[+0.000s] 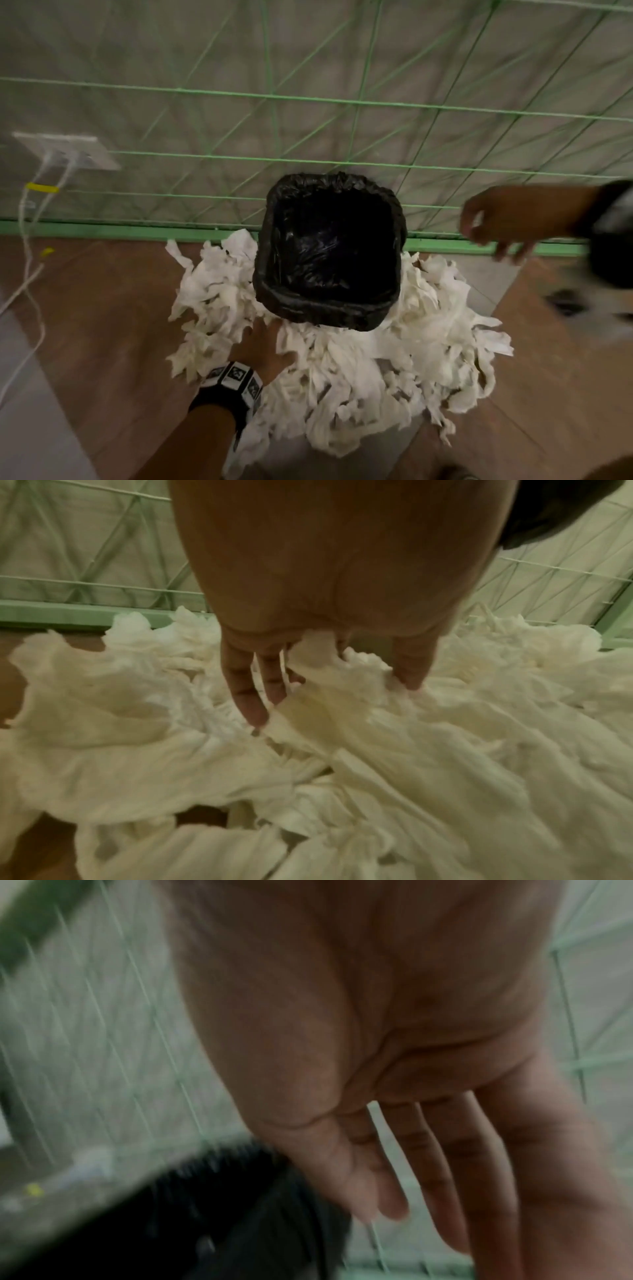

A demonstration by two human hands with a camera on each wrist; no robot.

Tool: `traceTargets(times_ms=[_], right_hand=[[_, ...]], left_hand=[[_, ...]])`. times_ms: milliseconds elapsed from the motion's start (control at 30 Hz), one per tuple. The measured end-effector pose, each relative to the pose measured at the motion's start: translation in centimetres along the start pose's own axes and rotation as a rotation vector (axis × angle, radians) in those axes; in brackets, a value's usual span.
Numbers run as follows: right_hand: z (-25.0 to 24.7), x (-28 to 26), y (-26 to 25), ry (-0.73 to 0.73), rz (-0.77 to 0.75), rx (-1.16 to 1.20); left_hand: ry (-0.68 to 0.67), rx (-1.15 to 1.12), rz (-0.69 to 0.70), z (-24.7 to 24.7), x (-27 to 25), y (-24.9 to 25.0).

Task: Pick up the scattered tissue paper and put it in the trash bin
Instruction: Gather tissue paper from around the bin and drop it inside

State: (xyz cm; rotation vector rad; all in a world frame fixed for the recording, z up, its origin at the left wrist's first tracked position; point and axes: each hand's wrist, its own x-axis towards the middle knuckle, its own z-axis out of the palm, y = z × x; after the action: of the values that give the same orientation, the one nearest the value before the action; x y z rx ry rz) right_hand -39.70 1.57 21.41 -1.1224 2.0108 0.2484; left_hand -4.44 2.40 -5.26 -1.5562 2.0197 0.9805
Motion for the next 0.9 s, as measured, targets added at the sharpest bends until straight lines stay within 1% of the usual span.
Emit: traceTargets(times_ms=[33, 67, 100, 133, 167, 200, 233, 267, 333, 400, 467, 533, 567, 600, 633, 667, 733, 767, 800, 867, 900], right_hand=[[1.9, 1.1, -0.8, 0.035, 0.008, -0.08], [5.0, 2.8, -1.3, 0.064, 0.004, -0.199], [8.5, 5.6, -0.8, 0.114, -0.002, -0.326], [12.1, 7.7, -0.4, 0.137, 0.013, -0.369], [15.6, 9.7, 0.6, 0.123, 0.034, -0.366], [18.6, 10.5, 1.3, 0.075, 0.063, -0.318], [21.5, 11.0, 1.8, 0.032, 0.092, -0.216], [23.9, 11.1, 1.7, 0.012, 0.108, -0.095], [28.3, 9.6, 0.3, -0.022, 0.061, 0.045], [31.0, 8.1, -0.7, 0.057, 0.007, 0.008], [31.6, 7.4, -0.8, 0.16, -0.012, -0.111], [30.5, 6.8, -0.7, 0.201, -0.004, -0.137], [29.6, 6.8, -0.4, 0.198, 0.002, -0.135], [28.7, 6.7, -0.1, 0.186, 0.022, -0.129], [27.6, 6.7, 0.4, 0.182, 0.037, -0.103], [26.6, 6.7, 0.7, 0.195, 0.051, -0.04], [24.8, 6.5, 1.3, 0.261, 0.051, 0.174], [23.9, 6.5, 1.6, 0.296, 0.044, 0.239], [23.0, 6.3, 1.7, 0.337, 0.045, 0.256], [20.9, 5.7, 2.0, 0.398, 0.039, 0.256], [19.9, 5.5, 2.1, 0.414, 0.023, 0.247]], left_hand=[[0.007, 0.026, 0.009, 0.7, 0.1, 0.1], [0.042, 0.06, 0.04, 1.0, 0.3, 0.3], [0.089, 0.094, 0.079, 1.4, 0.4, 0.7], [0.13, 0.125, 0.108, 1.7, 0.4, 1.0], [0.181, 0.141, 0.132, 1.9, 0.3, 1.3], [0.225, 0.139, 0.15, 2.3, 0.3, 1.5], [0.275, 0.108, 0.154, 2.5, 0.2, 1.7], [0.318, 0.068, 0.157, 2.5, 0.0, 1.8], [0.37, -0.048, 0.178, 2.5, -0.3, 1.7], [0.402, -0.161, 0.205, 2.3, -0.5, 1.1], [0.423, -0.163, 0.203, 2.1, -0.8, 0.2], [0.468, -0.166, 0.185, 1.4, -1.3, -0.5], [0.485, -0.217, 0.178, 1.0, -1.5, -0.6], [0.502, -0.301, 0.177, 0.6, -1.7, -0.9], [0.526, -0.422, 0.183, 0.1, -1.8, -1.1], [0.52, -0.574, 0.2, -0.5, -1.8, -1.3], [0.395, -0.94, 0.123, -1.7, -2.1, -1.2], [0.361, -0.995, 0.063, -1.8, -2.1, -1.2], [0.377, -0.936, 0.062, -1.8, -2.0, -1.3], [0.405, -0.707, 0.129, -1.2, -1.8, -1.4], [0.379, -0.612, 0.115, -1.2, -2.2, -1.2]])
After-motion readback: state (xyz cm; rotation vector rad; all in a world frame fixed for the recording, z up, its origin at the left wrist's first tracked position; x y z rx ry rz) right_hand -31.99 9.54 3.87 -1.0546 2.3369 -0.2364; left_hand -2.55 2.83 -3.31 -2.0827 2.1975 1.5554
